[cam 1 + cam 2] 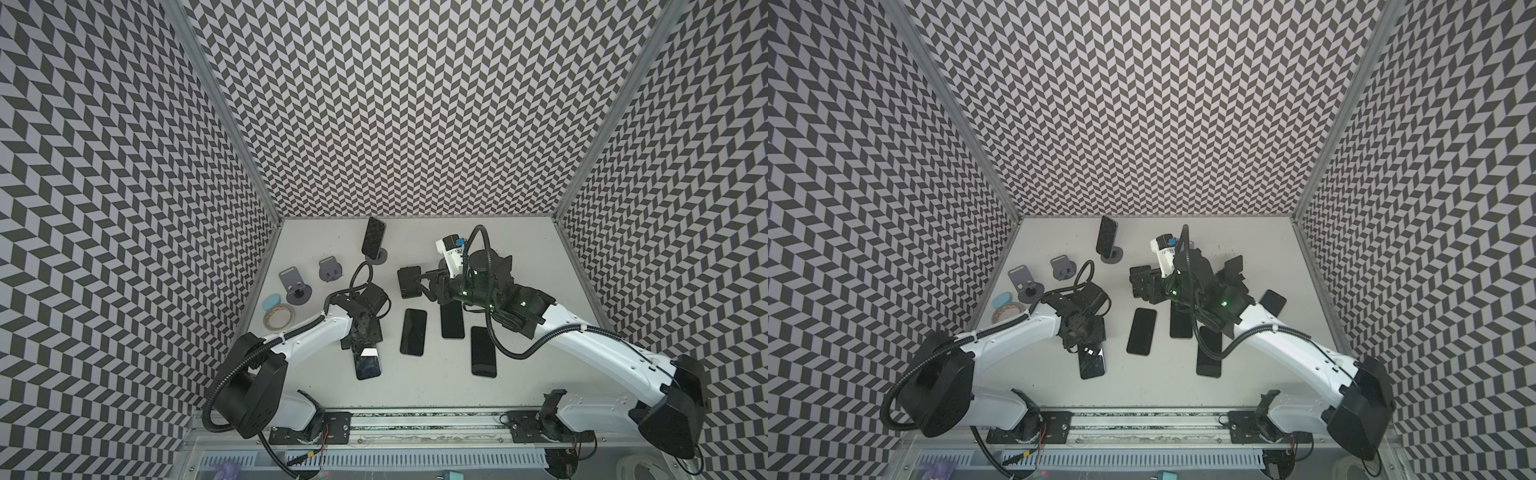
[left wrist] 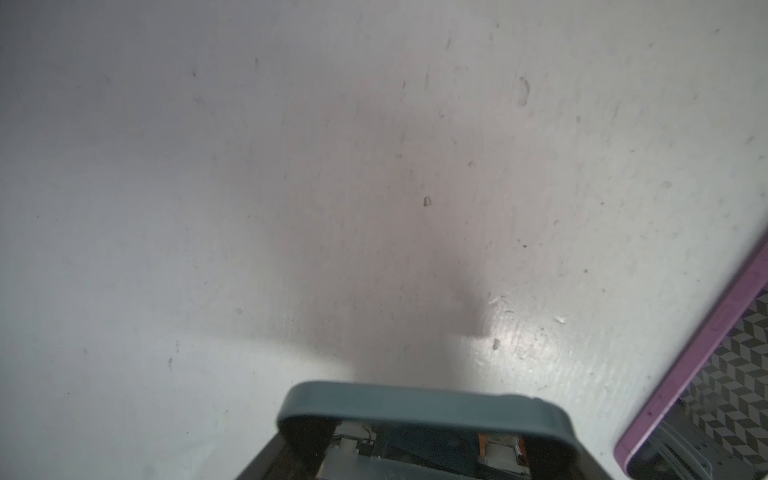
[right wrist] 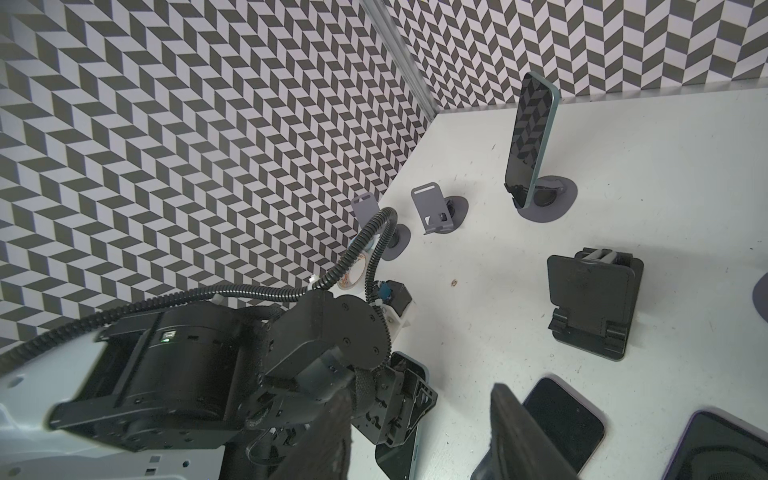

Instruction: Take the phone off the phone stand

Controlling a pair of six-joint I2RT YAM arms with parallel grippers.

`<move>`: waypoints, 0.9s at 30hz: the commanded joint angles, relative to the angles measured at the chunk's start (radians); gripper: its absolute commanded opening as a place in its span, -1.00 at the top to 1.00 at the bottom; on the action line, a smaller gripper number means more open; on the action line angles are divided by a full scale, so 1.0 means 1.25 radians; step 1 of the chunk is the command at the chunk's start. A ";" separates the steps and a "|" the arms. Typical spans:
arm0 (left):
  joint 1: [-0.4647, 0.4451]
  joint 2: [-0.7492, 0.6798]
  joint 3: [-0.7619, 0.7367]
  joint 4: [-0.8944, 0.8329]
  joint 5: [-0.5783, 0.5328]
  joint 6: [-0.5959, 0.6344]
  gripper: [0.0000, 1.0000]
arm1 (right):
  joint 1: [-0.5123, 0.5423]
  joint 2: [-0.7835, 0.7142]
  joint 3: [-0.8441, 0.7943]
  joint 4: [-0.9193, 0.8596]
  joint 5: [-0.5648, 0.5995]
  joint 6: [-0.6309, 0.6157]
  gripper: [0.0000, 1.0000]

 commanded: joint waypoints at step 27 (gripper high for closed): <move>0.013 0.074 0.024 0.018 -0.022 0.027 -0.28 | -0.009 -0.028 -0.025 0.038 0.010 -0.023 -0.05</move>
